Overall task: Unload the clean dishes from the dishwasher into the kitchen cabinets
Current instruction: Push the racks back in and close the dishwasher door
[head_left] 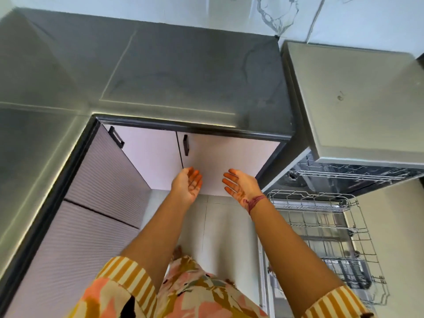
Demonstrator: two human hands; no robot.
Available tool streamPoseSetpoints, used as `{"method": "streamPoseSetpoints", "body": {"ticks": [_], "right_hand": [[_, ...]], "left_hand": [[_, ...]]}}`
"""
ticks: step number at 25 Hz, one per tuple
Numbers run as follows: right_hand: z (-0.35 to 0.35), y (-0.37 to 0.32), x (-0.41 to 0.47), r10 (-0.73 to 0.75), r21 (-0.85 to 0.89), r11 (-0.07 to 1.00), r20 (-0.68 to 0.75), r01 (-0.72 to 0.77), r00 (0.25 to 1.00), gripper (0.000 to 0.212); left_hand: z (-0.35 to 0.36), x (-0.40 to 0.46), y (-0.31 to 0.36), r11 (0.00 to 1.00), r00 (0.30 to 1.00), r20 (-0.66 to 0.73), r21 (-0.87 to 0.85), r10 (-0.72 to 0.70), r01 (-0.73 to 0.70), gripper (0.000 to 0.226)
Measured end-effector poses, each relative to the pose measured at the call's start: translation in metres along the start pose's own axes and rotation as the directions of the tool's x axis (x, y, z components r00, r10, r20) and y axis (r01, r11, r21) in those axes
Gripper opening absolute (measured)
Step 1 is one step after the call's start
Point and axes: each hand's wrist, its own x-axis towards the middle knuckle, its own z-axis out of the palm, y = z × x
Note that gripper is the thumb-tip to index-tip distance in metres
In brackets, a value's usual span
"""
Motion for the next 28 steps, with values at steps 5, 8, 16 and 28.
{"method": "streamPoseSetpoints", "body": {"ticks": [5,8,16,28], "right_hand": [[-0.091,0.038,-0.042,0.039,0.017,0.999,-0.017,-0.038,0.999,0.021],[-0.136,0.058,-0.069,0.045,0.058,0.997,0.009,-0.045,0.999,0.025],[-0.278,0.128,-0.142,0.079,0.225,0.972,-0.046,-0.067,0.996,0.014],[-0.465,0.201,-0.22,0.162,0.198,0.972,-0.159,-0.129,0.974,0.016]], "left_hand": [[-0.02,-0.065,-0.098,0.999,0.998,-0.044,0.003,-0.049,0.049,0.018],[-0.03,-0.097,-0.144,0.998,0.999,-0.023,0.045,-0.037,0.038,0.012],[-0.067,-0.172,-0.259,0.986,1.0,0.002,0.166,-0.03,0.029,0.019],[-0.121,-0.258,-0.43,0.992,0.99,-0.117,0.084,-0.079,0.089,0.015]]}}
